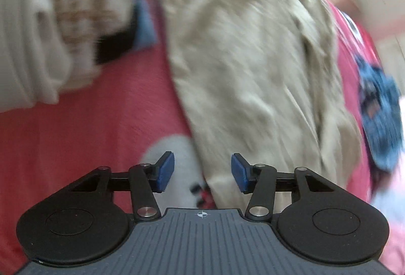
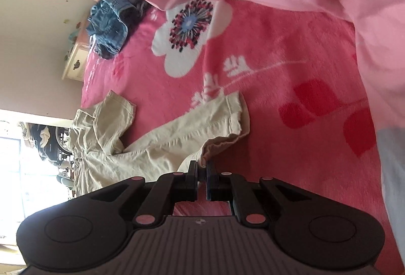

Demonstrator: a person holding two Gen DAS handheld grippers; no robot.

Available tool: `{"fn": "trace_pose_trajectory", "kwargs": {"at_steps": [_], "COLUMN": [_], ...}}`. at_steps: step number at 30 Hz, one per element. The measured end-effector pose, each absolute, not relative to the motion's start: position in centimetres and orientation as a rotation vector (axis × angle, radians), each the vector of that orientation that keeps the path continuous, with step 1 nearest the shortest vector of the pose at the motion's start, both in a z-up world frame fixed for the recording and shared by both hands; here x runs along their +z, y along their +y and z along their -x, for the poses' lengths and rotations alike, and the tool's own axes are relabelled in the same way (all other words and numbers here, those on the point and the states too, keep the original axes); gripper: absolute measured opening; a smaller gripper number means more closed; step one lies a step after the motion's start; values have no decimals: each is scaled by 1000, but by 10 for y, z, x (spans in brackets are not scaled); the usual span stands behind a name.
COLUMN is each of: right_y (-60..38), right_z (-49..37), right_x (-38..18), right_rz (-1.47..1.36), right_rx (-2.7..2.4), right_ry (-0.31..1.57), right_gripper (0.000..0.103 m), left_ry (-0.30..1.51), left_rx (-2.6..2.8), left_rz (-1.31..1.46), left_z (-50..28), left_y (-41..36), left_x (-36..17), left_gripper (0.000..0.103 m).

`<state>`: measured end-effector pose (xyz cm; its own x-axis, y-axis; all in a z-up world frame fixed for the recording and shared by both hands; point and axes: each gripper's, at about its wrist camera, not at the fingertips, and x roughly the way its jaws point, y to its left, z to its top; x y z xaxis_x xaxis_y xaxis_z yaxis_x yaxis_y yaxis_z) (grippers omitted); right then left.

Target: Fold clothes

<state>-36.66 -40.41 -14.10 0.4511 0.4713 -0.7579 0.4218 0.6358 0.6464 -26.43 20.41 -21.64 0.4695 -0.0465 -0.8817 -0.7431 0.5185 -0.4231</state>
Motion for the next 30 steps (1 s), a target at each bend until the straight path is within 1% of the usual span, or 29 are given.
{"fn": "trace_pose_trajectory", "kwargs": {"at_steps": [8, 12, 13, 15, 18, 23, 26, 28, 30], "right_y": [-401, -401, -402, -402, -403, -401, -395, -387, -381], "right_z": [356, 354, 354, 354, 355, 345, 337, 339, 344], "right_x": [-144, -143, -144, -145, -150, -152, -113, -81, -76], "right_rz": [-937, -936, -937, -939, -939, -904, -852, -754, -659], "right_rx": [43, 49, 49, 46, 41, 37, 121, 177, 177], "right_ry": [1167, 1169, 1171, 1174, 1178, 1168, 1046, 977, 1008], "right_gripper": [8, 8, 8, 8, 8, 8, 8, 7, 7], "left_ry": [920, 894, 902, 932, 948, 951, 881, 835, 868], "left_rx": [588, 544, 545, 573, 624, 637, 605, 576, 576], "left_rz": [1022, 1019, 991, 933, 917, 771, 674, 567, 500], "left_z": [263, 258, 255, 249, 245, 240, 242, 247, 250], "left_y": [206, 201, 198, 193, 192, 181, 175, 169, 168], "left_x": [-221, -214, -213, -213, -217, -198, -158, -129, -123], "left_gripper": [40, 35, 32, 8, 1, 0, 0, 0, 0]}}
